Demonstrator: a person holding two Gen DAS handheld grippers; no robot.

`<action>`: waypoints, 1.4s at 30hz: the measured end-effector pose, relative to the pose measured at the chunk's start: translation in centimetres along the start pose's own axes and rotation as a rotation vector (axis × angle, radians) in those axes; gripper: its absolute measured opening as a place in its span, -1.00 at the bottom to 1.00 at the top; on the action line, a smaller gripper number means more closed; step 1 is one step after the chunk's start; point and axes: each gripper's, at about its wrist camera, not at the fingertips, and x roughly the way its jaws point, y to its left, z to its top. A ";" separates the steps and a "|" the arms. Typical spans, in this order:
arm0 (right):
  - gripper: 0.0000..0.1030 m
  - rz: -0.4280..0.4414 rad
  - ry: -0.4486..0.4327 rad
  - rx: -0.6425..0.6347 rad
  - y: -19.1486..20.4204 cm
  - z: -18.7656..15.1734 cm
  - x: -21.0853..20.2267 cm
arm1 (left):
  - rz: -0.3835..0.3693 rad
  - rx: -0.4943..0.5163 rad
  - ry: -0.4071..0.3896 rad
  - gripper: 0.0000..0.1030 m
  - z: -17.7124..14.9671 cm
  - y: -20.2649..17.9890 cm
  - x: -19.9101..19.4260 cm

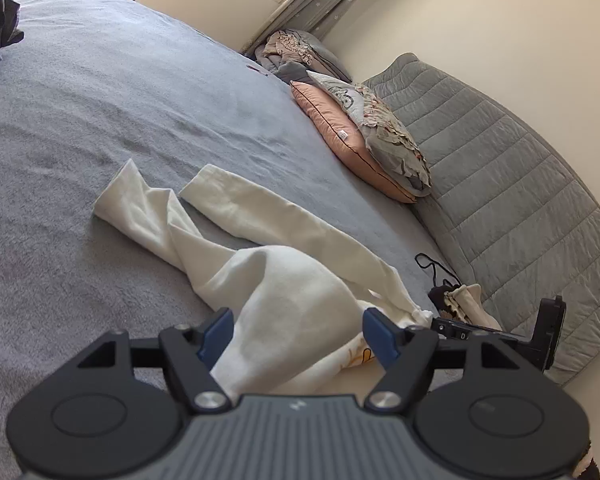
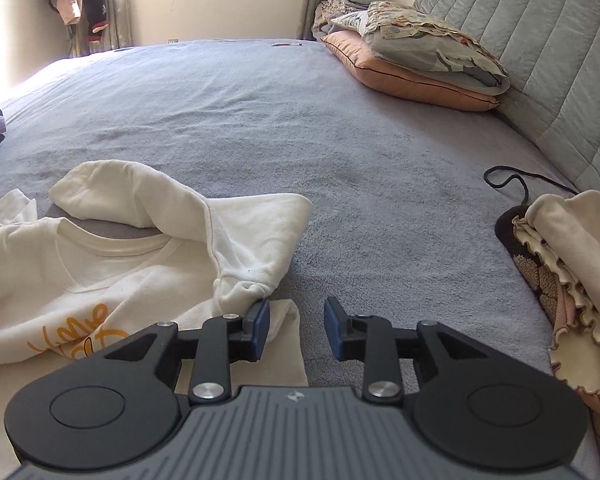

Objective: Fold clothes

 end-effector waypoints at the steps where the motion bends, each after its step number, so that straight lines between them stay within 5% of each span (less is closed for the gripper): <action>1: -0.30 0.002 -0.010 0.004 0.1 0.3 -0.1 | 0.010 0.014 -0.002 0.43 0.0 -0.4 0.5; 11: -0.12 0.063 -0.084 0.022 2.3 2.5 0.5 | 0.104 0.028 0.005 0.33 0.4 -1.3 4.4; 22: -0.17 0.066 -0.124 -0.011 4.7 4.2 3.2 | 0.170 -0.063 -0.013 -0.66 0.7 1.5 6.2; 23: -0.20 0.056 -0.137 -0.008 4.6 4.4 3.3 | 0.174 -0.073 -0.026 -0.69 0.8 1.7 6.1; 25: -0.74 0.034 -0.163 -0.003 4.5 4.7 3.4 | 0.178 -0.088 -0.053 -0.73 1.0 2.1 5.8; 27: -0.87 0.012 -0.189 0.003 4.3 5.1 3.5 | 0.180 -0.094 -0.074 -0.74 1.3 2.3 5.6; 33: -0.89 -0.052 -0.268 0.021 4.0 6.1 3.9 | 0.159 -0.047 -0.146 -0.75 4.0 1.5 5.4; 42: -0.90 -0.224 -0.552 0.135 -0.8 9.0 0.9 | 0.193 0.001 -0.261 -0.75 9.3 1.4 7.8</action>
